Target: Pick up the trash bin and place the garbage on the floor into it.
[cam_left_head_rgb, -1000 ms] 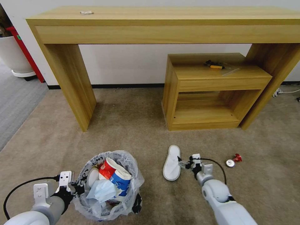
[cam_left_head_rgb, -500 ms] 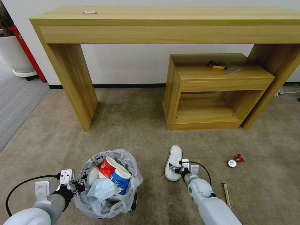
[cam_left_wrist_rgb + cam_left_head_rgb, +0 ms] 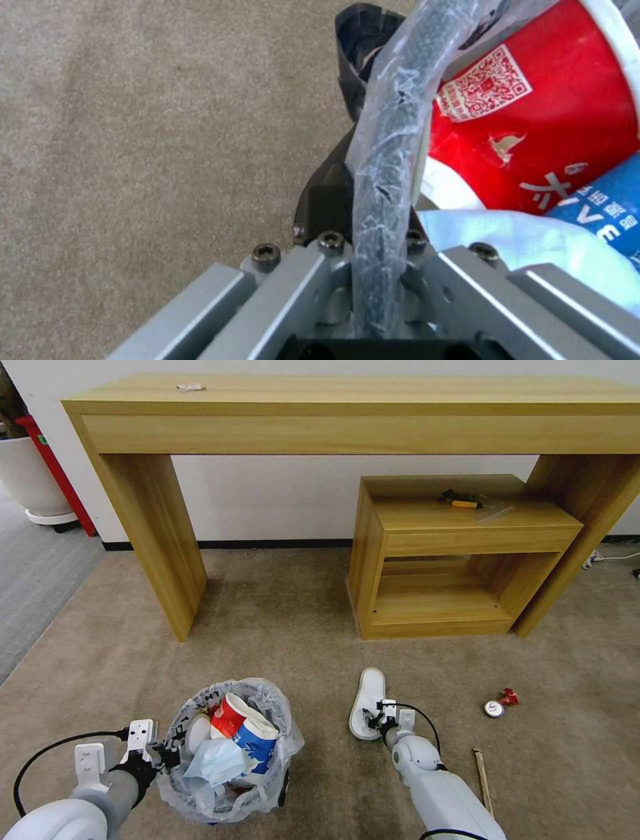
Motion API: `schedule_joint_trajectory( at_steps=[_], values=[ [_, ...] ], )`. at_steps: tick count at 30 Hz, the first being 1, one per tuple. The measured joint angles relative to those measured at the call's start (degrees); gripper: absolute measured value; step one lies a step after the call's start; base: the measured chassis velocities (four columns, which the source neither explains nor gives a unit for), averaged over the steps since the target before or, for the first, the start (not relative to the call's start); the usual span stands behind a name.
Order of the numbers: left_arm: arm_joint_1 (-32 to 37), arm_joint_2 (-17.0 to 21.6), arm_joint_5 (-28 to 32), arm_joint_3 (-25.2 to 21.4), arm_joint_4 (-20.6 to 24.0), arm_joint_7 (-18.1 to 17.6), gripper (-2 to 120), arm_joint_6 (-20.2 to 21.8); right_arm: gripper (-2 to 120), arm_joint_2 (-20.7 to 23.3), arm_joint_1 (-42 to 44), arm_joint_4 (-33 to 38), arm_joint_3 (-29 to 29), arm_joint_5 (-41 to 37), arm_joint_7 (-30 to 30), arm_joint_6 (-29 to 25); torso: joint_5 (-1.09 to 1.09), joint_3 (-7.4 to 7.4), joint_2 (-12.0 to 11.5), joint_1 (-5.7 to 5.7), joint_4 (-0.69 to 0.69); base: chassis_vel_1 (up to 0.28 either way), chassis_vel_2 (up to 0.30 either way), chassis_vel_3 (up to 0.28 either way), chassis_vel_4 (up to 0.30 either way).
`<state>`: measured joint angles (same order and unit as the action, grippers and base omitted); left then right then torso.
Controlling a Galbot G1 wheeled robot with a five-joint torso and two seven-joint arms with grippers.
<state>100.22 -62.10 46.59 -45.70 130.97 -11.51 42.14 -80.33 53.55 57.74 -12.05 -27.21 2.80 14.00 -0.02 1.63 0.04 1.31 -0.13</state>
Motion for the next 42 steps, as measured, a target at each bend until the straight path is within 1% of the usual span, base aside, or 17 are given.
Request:
schedule_joint_trajectory(
  at_steps=[3, 6, 15, 18, 19, 22, 23, 26, 27, 28, 31, 32, 35, 36, 39, 40, 42],
  values=[
    [-0.46, 0.03, -0.02, 0.13, -0.39, 0.25, 0, 0.00, 8, -0.01, -0.22, -1.04, 0.11, 0.55, -0.06, -1.43, 0.03, 0.01, 0.00, 0.00, 0.02, 0.000, 0.000, 0.000, 0.000],
    [-0.61, 0.07, -0.03, 0.20, -0.55, 0.33, 0, 0.00, 0, -0.04, -0.74, -2.08, 0.38, 1.31, -0.28, -2.87, 0.04, 0.01, 0.00, 0.00, 0.04, 0.000, 0.000, 0.000, 0.000],
    [-0.50, 0.33, -0.02, 0.04, -0.52, 0.46, 0, 0.00, 0, 0.54, -1.78, -2.35, 0.10, 6.38, -1.48, -6.74, 0.09, 0.05, -0.02, 0.01, 0.05, 0.000, 0.000, 0.000, 0.000],
    [-0.31, 0.27, -0.01, 0.04, -0.21, 0.47, 0, 0.00, 0, 2.07, -0.38, 4.31, -0.50, 8.80, -3.03, -7.61, 0.06, 0.04, -0.02, 0.01, 0.03, 0.000, 0.000, 0.000, 0.000],
    [-0.31, 0.27, -0.01, 0.04, -0.21, 0.47, 0, 0.00, 0, 2.07, -0.38, 4.31, -0.50, 8.80, -3.03, -7.61, 0.06, 0.04, -0.02, 0.01, 0.03, 0.000, 0.000, 0.000, 0.000],
    [-0.18, 0.23, -0.05, 0.04, -0.09, 0.46, 0, 0.00, 0, 4.07, 1.47, 13.27, -0.71, 9.18, -5.33, -7.24, 0.04, 0.03, -0.02, 0.01, 0.03, 0.000, 0.000, 0.000, 0.000],
    [-0.18, 0.23, -0.05, 0.04, -0.09, 0.46, 0, 0.00, 0, 4.07, 1.47, 13.27, -0.71, 9.18, -5.33, -7.24, 0.04, 0.03, -0.02, 0.01, 0.03, 0.000, 0.000, 0.000, 0.000],
    [-0.33, 0.56, 0.30, 0.08, 0.17, 0.20, 0, 0.00, 0, 7.33, 3.36, 25.07, 0.01, 9.07, -8.93, -6.35, 0.05, 0.02, -0.02, 0.01, 0.03, 0.000, 0.000, 0.000, 0.000],
    [-0.33, 0.56, 0.30, 0.08, 0.17, 0.20, 0, 0.00, 0, 7.33, 3.36, 25.07, 0.01, 9.07, -8.93, -6.35, 0.05, 0.02, -0.02, 0.01, 0.03, 0.000, 0.000, 0.000, 0.000],
    [-0.52, 0.77, 0.56, 0.13, 0.16, 0.02, 0, 0.00, 0, 8.60, 3.49, 28.27, 0.61, 8.70, -10.09, -6.13, 0.04, 0.03, -0.02, 0.01, 0.02, 0.000, 0.000, 0.000, 0.000],
    [-1.52, 1.84, 1.84, 0.55, -0.61, -0.60, 0, -0.01, 0, 14.28, 1.99, 38.85, 4.19, 5.11, -13.54, -4.73, 0.04, 0.02, -0.02, 0.01, 0.02, 0.000, 0.000, 0.000, 0.000],
    [-1.52, 1.84, 1.84, 0.55, -0.61, -0.60, 0, -0.01, 0, 14.28, 1.99, 38.85, 4.19, 5.11, -13.54, -4.73, 0.04, 0.02, -0.02, 0.01, 0.02, 0.000, 0.000, 0.000, 0.000],
    [-2.95, 3.62, 3.42, 1.49, -1.93, -1.83, 0, 0.00, 0, 20.12, -2.57, 48.66, 10.77, -0.12, -16.23, -1.83, 0.04, 0.02, -0.02, 0.01, 0.03, 0.000, 0.000, 0.000, 0.000],
    [-2.95, 3.62, 3.42, 1.49, -1.93, -1.83, 0, 0.00, 0, 20.12, -2.57, 48.66, 10.77, -0.12, -16.23, -1.83, 0.04, 0.02, -0.02, 0.01, 0.03, 0.000, 0.000, 0.000, 0.000],
    [-4.15, 5.34, 5.64, 2.35, -2.56, -3.29, 0, -0.01, 0, 22.18, -6.69, 53.93, 17.61, -1.71, -17.44, -0.19, 0.03, 0.02, -0.02, 0.00, 0.03, 0.000, 0.000, 0.000, 0.000],
    [-4.15, 5.34, 5.64, 2.35, -2.56, -3.29, 0, -0.01, 0, 22.18, -6.69, 53.93, 17.61, -1.71, -17.44, -0.19, 0.03, 0.02, -0.02, 0.00, 0.03, 0.000, 0.000, 0.000, 0.000],
    [-4.86, 6.68, 8.28, 2.97, -2.91, -4.91, 0, -0.01, 0, 22.56, -8.68, 55.46, 22.90, -1.31, -17.97, 0.14, 0.02, 0.02, -0.02, 0.00, 0.03, 0.000, 0.000, 0.000, 0.000]
  ],
)
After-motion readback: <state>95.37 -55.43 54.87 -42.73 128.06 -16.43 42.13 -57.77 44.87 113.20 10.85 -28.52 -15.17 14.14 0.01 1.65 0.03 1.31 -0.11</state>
